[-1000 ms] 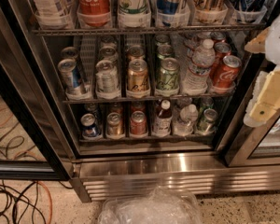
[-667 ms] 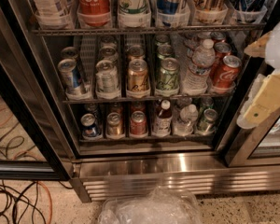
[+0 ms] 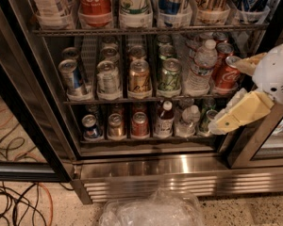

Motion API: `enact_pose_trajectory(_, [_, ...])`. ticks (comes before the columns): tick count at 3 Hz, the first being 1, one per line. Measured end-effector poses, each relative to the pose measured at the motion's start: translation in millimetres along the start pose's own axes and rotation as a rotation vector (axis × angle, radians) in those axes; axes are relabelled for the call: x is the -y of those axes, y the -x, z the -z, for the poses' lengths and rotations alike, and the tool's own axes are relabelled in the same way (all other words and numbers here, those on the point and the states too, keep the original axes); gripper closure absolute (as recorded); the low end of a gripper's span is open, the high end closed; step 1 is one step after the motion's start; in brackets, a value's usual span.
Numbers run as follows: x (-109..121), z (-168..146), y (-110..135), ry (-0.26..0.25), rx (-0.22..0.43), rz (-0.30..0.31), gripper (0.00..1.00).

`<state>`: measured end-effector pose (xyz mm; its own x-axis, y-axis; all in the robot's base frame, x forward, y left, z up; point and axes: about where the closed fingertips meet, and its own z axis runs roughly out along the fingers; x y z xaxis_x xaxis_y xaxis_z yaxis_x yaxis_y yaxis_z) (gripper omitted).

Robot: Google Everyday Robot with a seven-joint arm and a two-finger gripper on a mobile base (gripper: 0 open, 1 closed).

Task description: Pick coke can from middle shelf of fridge

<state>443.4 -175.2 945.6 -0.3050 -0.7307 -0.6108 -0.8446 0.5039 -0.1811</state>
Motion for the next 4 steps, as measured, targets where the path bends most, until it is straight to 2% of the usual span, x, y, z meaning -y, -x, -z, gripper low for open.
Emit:
enact_pose_trajectory(1, [-5.8,-21.7,6.1,-0.03,0.085,-0.038,0.0])
enact_pose_trajectory(2, [-11.6,-48.1,8.3,-0.074,0.162,-0.1,0.0])
enact_pose_trajectory(3, [-14.5,-70.9,9.5,-0.13,0.21,-0.22,0.0])
enact_pose_trajectory(4, [-13.5,-90.9,6.6,-0.177,0.24,-0.376,0.0])
